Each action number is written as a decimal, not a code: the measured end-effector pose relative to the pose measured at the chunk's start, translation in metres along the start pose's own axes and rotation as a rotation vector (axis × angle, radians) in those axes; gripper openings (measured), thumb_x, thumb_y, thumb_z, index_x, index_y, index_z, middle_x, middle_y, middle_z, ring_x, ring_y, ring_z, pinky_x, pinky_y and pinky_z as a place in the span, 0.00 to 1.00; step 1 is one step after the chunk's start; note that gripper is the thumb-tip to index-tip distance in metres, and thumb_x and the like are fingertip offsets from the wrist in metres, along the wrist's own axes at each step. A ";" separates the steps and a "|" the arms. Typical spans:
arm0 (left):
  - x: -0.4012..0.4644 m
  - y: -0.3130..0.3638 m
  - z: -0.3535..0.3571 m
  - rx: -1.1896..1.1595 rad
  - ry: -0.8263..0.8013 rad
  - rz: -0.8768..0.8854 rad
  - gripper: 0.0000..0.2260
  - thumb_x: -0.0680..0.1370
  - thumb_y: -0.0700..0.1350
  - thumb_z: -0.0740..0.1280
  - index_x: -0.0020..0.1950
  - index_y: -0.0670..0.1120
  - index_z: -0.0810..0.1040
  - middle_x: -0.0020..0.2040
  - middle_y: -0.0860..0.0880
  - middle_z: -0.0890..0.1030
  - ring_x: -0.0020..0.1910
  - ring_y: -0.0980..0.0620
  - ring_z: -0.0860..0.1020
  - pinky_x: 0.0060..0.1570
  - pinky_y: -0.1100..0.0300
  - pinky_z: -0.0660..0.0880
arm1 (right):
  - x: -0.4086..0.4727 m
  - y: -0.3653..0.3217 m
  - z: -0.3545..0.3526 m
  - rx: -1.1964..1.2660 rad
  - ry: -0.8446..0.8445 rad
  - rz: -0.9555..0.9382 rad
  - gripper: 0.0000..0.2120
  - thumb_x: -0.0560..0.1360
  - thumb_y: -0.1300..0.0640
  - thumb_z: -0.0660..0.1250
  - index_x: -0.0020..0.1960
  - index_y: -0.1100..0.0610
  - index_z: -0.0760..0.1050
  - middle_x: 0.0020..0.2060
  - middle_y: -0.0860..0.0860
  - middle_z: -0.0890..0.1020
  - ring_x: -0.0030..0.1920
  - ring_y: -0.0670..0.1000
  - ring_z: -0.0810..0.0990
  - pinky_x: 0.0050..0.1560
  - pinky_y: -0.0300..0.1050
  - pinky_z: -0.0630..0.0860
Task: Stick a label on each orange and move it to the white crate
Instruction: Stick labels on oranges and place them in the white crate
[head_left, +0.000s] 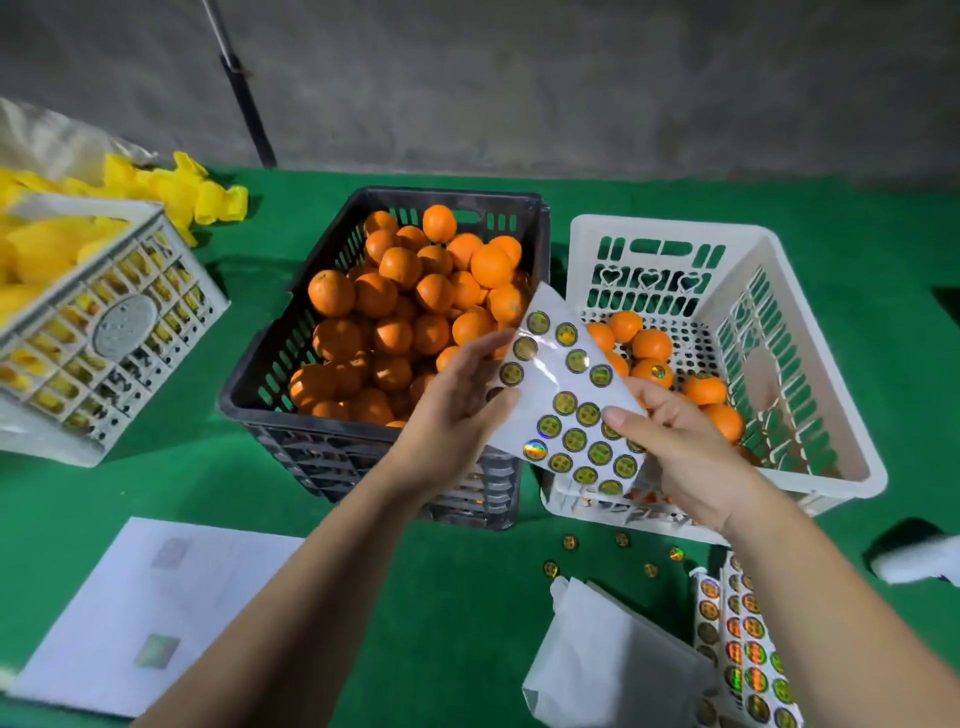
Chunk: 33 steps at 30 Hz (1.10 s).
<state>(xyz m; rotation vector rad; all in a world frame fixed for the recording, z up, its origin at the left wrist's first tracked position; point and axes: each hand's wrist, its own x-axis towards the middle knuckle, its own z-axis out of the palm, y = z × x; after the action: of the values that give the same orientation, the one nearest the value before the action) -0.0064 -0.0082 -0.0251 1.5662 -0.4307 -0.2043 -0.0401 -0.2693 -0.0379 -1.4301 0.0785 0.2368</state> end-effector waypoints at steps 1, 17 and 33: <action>0.008 -0.002 -0.004 0.086 -0.018 -0.029 0.22 0.86 0.41 0.65 0.80 0.46 0.67 0.75 0.47 0.76 0.75 0.49 0.74 0.74 0.41 0.72 | 0.002 0.005 0.000 0.060 0.058 -0.006 0.22 0.75 0.55 0.74 0.68 0.55 0.78 0.63 0.60 0.84 0.59 0.60 0.86 0.54 0.54 0.85; 0.183 -0.054 -0.001 1.421 -0.237 -0.322 0.44 0.77 0.26 0.68 0.86 0.44 0.49 0.86 0.41 0.41 0.83 0.33 0.54 0.74 0.40 0.69 | 0.009 0.029 -0.001 0.159 0.282 -0.131 0.31 0.73 0.57 0.77 0.71 0.38 0.72 0.63 0.53 0.85 0.61 0.61 0.85 0.58 0.63 0.83; 0.170 -0.049 -0.023 0.698 0.163 -0.502 0.16 0.79 0.45 0.72 0.63 0.47 0.69 0.54 0.46 0.76 0.52 0.44 0.78 0.46 0.52 0.76 | 0.007 0.029 -0.001 0.179 0.302 -0.113 0.36 0.72 0.55 0.76 0.76 0.42 0.67 0.64 0.52 0.85 0.59 0.60 0.86 0.54 0.63 0.83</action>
<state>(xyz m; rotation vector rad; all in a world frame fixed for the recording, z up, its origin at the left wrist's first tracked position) 0.1647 -0.0539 -0.0494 2.3479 0.0488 -0.3288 -0.0392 -0.2665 -0.0672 -1.2784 0.2591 -0.0795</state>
